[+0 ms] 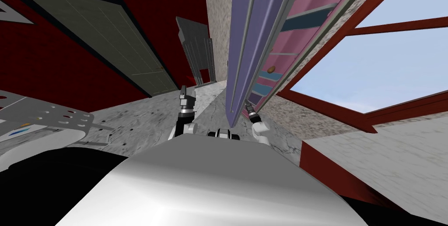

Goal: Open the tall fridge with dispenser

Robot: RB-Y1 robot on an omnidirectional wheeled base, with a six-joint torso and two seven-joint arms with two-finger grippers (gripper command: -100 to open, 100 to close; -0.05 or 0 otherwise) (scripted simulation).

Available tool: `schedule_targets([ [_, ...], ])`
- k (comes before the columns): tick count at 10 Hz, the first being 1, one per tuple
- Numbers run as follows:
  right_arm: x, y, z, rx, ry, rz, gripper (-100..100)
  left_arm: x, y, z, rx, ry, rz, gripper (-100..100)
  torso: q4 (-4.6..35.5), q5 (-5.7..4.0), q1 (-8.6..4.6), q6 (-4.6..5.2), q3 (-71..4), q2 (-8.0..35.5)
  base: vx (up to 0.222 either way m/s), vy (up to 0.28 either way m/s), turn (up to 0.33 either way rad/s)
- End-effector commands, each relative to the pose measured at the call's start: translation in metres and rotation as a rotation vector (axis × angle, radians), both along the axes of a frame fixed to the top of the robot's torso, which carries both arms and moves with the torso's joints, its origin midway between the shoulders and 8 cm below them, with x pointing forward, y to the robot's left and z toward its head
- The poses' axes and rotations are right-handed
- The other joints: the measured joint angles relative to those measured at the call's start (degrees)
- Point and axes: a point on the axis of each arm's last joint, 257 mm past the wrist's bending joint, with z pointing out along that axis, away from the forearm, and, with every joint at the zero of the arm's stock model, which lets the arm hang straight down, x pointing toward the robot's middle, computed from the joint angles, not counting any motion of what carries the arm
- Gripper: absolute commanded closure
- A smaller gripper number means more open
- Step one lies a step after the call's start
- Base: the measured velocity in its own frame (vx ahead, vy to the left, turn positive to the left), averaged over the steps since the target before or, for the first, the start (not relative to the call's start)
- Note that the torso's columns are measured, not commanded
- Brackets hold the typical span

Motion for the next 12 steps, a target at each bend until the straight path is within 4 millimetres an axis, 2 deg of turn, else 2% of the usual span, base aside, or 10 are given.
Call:
schedule_targets([
  [1, 0.005, 0.024, 0.018, 0.077, -0.038, 0.011, -100, 0.0, 0.0, 0.0, 0.0, 0.0, 0.0, 0, 0.1, 0.06, 0.12, 0.01, 0.0, 0.0, 0.001, 0.003, -0.013],
  [3, 0.005, 0.027, 0.018, 0.089, -0.039, 0.011, -100, 0.0, 0.0, 0.0, 0.0, 0.0, 0.0, 0, 0.1, 0.1, 0.34, -0.1, 0.0, -0.1, -0.002, 0.004, -0.003],
  [5, 0.005, 0.042, 0.021, 0.146, -0.042, 0.009, -100, 0.0, 0.0, 0.0, 0.0, 0.0, 0.0, 0, 0.0, 0.08, 0.32, -0.07, -0.1, -0.2, 0.001, 0.0, -0.013],
  [6, -0.001, 0.028, 0.0, 0.128, -0.002, -0.009, -100, 0.0, 0.0, 0.0, 0.0, 0.0, 0.0, 0, 0.1, 0.09, 0.34, -0.13, -0.1, -0.2, -0.02, -0.005, -0.03],
  [8, 0.007, 0.026, 0.008, 0.137, 0.0, -0.026, -100, 0.0, 0.0, 0.0, 0.0, 0.0, 0.0, 0, -0.2, -0.09, -0.03, 0.26, 0.0, -0.1, 0.006, -0.009, -0.008],
  [9, 0.001, 0.022, -0.004, 0.133, 0.017, -0.029, -100, 0.0, 0.0, 0.0, 0.0, 0.0, 0.0, 0, -0.2, -0.1, -0.04, 0.13, -0.1, -0.2, -0.007, -0.01, -0.031],
  [10, -0.002, 0.029, -0.001, 0.13, 0.001, -0.01, 100, 0.0, 0.0, 0.0, 0.0, 0.0, 0.0, 0, -0.4, -0.14, 0.01, 0.26, -0.1, -0.1, -0.022, 0.002, 0.007],
  [11, -0.001, 0.021, -0.006, 0.132, 0.016, -0.028, 100, 0.0, 0.0, 0.0, 0.0, 0.0, 0.0, 0, -0.3, -0.1, 0.08, 0.39, 0.1, 0.3, -0.008, 0.001, 0.002],
  [12, 0.011, 0.039, -0.019, 0.135, 0.068, -0.011, 100, 0.0, 0.0, 0.0, 0.0, 0.0, 0.0, 0, -0.3, -0.08, 0.04, 0.56, 0.3, 0.6, -0.057, 0.005, 0.147],
])
